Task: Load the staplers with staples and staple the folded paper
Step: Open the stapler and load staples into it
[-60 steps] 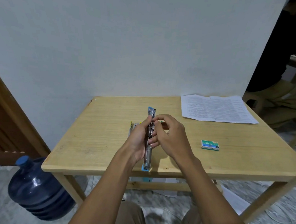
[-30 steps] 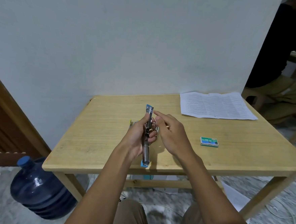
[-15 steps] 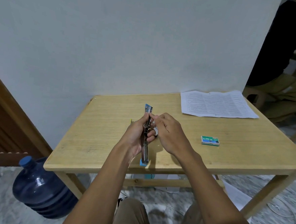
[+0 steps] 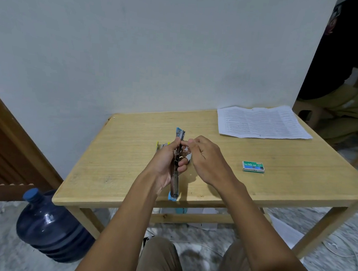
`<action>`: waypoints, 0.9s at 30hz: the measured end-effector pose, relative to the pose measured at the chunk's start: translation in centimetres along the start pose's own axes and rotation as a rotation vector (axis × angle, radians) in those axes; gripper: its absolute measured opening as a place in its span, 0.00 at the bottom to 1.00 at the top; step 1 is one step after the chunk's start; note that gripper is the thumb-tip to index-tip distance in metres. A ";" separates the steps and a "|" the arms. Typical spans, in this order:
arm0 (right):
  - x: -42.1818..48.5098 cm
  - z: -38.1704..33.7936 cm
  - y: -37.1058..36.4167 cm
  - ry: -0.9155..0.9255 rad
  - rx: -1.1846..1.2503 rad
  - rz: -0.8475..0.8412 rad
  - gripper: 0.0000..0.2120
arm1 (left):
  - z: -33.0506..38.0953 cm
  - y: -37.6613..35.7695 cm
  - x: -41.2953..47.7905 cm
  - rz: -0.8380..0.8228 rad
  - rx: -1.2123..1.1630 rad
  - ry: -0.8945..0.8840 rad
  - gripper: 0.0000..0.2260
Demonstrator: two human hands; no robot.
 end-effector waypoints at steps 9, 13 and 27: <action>1.0 1.0 0.5 0.004 -0.046 0.012 0.19 | 0.0 -0.1 0.1 0.036 0.023 0.035 0.11; 0.9 2.3 1.5 -0.077 0.280 0.173 0.19 | 0.3 0.1 0.0 0.059 0.068 0.038 0.13; 0.3 7.5 -5.4 -0.777 1.840 0.369 0.18 | 4.6 -2.0 1.1 0.154 1.448 -0.353 0.15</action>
Point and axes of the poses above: each hand's wrist, its own x-axis towards the middle knuckle, its own y-axis out of the back of the hand, z = x × y, the point moved 10 cm from there along x, towards the middle knuckle, and after that the axes turned 11 degrees about x, right-handed, at the moved point
